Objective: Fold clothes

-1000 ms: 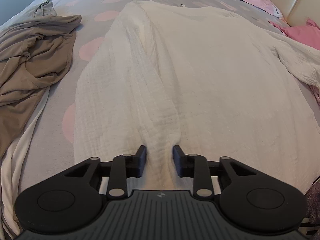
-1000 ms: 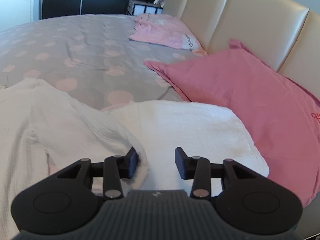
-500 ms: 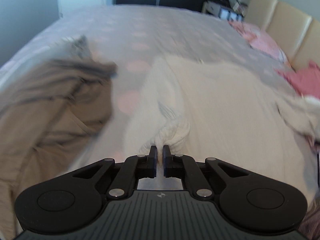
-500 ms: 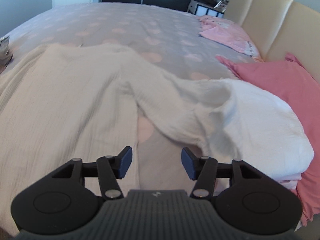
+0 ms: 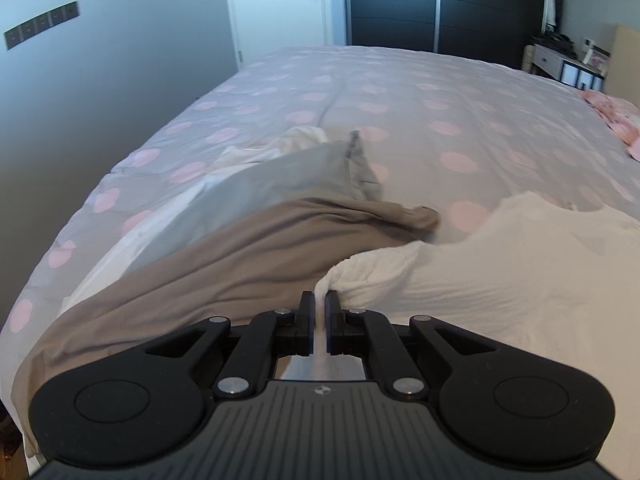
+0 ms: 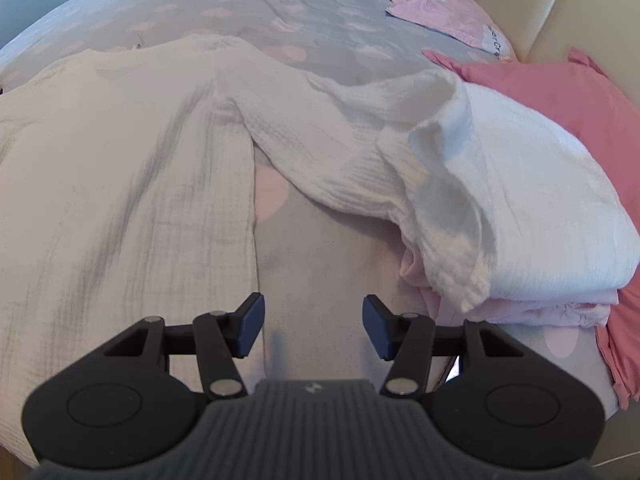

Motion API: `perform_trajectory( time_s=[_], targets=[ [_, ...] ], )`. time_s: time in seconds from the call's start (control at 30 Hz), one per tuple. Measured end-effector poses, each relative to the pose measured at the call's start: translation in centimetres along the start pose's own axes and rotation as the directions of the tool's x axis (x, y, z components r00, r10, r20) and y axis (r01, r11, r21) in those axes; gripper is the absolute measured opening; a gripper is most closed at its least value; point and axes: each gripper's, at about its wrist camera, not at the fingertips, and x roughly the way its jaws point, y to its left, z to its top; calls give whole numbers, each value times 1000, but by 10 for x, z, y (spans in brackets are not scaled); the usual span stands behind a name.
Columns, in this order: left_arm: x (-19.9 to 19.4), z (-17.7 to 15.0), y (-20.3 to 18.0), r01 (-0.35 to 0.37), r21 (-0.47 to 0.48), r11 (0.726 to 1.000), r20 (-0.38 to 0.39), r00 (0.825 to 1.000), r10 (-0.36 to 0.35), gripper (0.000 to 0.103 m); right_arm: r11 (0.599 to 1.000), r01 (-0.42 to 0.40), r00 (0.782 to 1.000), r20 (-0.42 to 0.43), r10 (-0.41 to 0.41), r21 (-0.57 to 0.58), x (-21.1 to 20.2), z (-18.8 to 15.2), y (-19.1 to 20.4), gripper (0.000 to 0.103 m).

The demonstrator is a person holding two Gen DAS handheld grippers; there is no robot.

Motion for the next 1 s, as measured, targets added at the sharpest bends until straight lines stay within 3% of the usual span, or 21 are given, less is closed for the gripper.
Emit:
perform_trajectory(
  time_s=[0.17, 0.23, 0.3, 0.37, 0.47, 0.6, 0.77, 0.83, 1.0],
  targets=[
    [3, -3, 1, -17, -6, 1000, 49, 999, 17, 10, 1000, -8, 1000, -22, 8, 5, 8, 1, 1, 58],
    [-5, -5, -4, -21, 15, 1000, 85, 996, 20, 29, 1000, -13, 1000, -21, 13, 5, 11, 4, 2, 58],
    [-17, -8, -12, -7, 36, 999, 125, 992, 3, 42, 1000, -19, 1000, -14, 20, 4, 15, 10, 5, 58],
    [-27, -11, -21, 59, 41, 997, 130, 990, -63, 43, 1000, -26, 1000, -7, 26, 2, 18, 16, 7, 58],
    [-29, -21, -41, 189, 35, 981, 67, 979, -191, 43, 999, -36, 999, 3, 36, 1, 24, 26, 11, 58],
    [-13, -41, -76, 324, 11, 946, -53, 945, -323, 43, 999, -49, 999, 17, 49, -2, 31, 38, 16, 57],
    [27, -53, -111, 341, 34, 939, -180, 927, -330, 43, 999, -43, 999, 30, 43, -6, 45, 53, 18, 57],
    [44, -53, -114, 351, -13, 936, -217, 913, -346, 43, 999, -36, 999, 34, 36, -8, 53, 62, 17, 57],
    [73, -47, -106, 344, -159, 926, -224, 900, -373, 43, 999, -18, 999, 40, 19, -39, 75, 79, 16, 57]
  ],
)
